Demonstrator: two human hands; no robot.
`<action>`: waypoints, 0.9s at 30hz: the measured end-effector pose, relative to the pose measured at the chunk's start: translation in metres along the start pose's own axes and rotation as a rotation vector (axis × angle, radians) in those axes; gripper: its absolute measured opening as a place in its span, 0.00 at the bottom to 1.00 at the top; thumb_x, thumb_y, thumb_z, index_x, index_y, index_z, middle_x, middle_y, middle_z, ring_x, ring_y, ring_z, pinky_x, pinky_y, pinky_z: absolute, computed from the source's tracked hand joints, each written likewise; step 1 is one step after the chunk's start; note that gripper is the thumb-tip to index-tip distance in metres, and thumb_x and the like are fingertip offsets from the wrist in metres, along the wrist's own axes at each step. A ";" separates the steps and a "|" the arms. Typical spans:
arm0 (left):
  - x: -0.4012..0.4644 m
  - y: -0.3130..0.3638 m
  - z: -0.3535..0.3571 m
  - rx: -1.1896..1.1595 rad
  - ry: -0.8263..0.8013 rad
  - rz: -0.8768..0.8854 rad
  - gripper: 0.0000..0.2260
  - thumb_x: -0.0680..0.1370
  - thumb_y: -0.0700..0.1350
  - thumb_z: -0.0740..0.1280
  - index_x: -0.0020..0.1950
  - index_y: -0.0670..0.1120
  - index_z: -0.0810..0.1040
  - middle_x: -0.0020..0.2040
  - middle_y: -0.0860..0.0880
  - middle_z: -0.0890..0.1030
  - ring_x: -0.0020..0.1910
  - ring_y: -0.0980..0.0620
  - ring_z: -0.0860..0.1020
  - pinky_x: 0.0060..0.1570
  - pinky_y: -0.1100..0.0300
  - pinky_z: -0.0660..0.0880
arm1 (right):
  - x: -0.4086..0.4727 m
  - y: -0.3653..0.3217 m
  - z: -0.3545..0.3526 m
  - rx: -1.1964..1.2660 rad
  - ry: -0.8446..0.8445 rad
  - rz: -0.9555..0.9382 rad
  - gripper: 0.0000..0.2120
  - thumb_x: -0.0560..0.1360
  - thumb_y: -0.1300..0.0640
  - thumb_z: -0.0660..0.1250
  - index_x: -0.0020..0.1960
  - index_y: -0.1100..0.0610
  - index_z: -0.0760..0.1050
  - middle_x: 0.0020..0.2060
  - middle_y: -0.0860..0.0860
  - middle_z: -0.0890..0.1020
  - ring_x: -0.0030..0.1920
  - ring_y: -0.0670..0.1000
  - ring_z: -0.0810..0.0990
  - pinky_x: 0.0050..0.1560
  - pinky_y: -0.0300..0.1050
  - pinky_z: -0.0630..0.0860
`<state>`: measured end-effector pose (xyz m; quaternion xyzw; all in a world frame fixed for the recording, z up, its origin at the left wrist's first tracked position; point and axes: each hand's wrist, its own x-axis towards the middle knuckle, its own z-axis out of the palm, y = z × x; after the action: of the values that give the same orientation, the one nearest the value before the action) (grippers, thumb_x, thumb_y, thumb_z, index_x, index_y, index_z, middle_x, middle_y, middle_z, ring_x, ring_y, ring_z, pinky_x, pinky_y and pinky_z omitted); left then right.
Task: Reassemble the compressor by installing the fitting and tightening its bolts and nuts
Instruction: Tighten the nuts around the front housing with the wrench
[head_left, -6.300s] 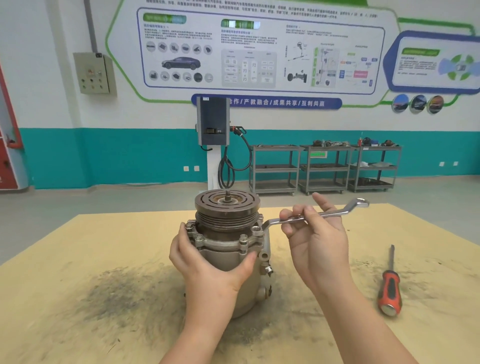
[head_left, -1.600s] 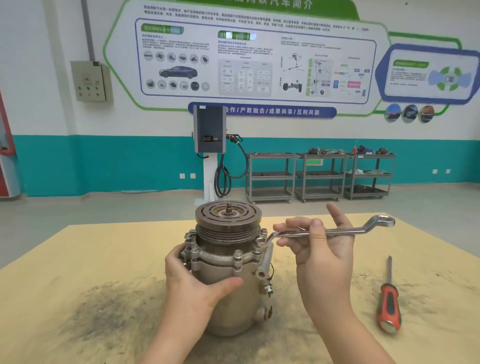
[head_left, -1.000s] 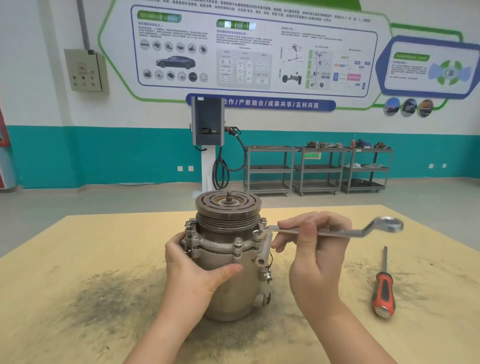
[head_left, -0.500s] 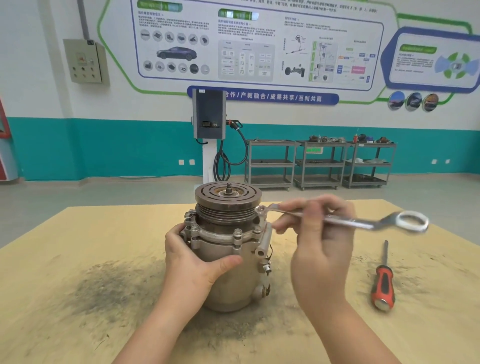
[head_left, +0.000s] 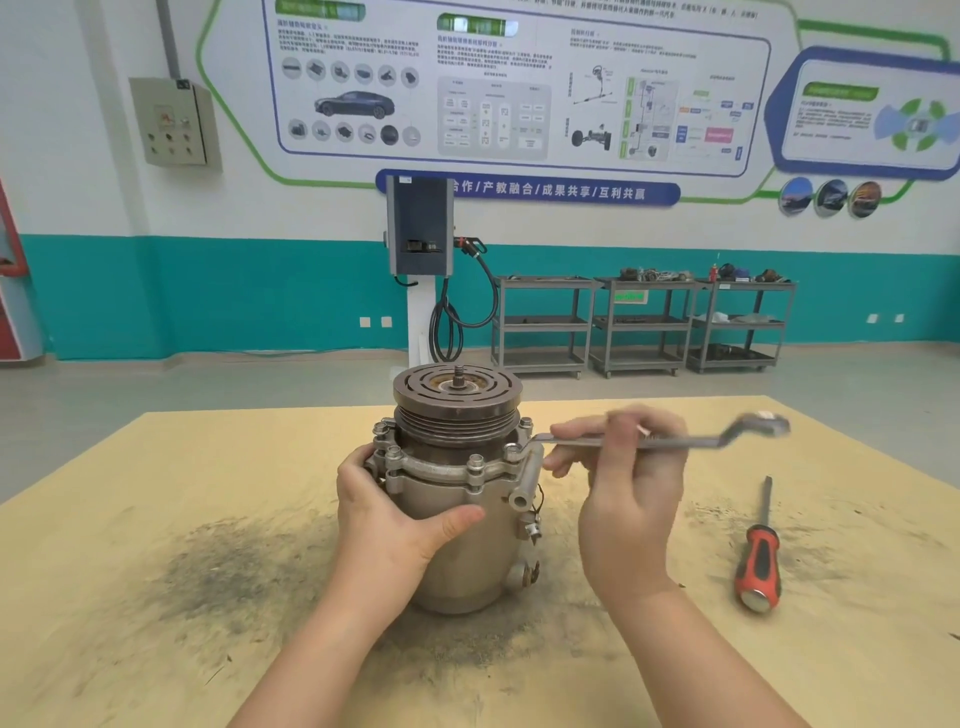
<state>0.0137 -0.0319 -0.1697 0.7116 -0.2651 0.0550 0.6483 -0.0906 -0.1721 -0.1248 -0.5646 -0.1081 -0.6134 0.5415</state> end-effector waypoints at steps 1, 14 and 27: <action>0.000 0.000 0.000 0.003 0.003 0.002 0.53 0.44 0.73 0.75 0.62 0.61 0.54 0.64 0.55 0.66 0.64 0.53 0.68 0.62 0.57 0.68 | -0.005 0.002 0.001 -0.080 -0.075 -0.151 0.06 0.83 0.53 0.56 0.50 0.55 0.68 0.36 0.54 0.81 0.30 0.50 0.81 0.34 0.42 0.77; 0.000 -0.002 -0.001 0.007 0.009 -0.001 0.55 0.42 0.75 0.74 0.63 0.61 0.55 0.63 0.58 0.66 0.65 0.54 0.69 0.64 0.55 0.69 | -0.001 -0.025 0.010 -0.081 -0.030 -0.026 0.06 0.81 0.60 0.57 0.53 0.49 0.66 0.38 0.48 0.79 0.38 0.45 0.82 0.39 0.43 0.80; -0.002 0.004 -0.002 0.021 0.005 0.018 0.52 0.47 0.69 0.76 0.63 0.59 0.54 0.65 0.54 0.65 0.65 0.53 0.68 0.66 0.54 0.68 | 0.027 -0.011 -0.003 0.542 0.184 0.676 0.08 0.82 0.69 0.51 0.54 0.58 0.65 0.28 0.53 0.76 0.31 0.53 0.80 0.29 0.41 0.75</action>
<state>0.0110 -0.0299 -0.1666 0.7159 -0.2694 0.0656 0.6408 -0.0947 -0.1843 -0.0989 -0.3489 -0.0259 -0.3990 0.8476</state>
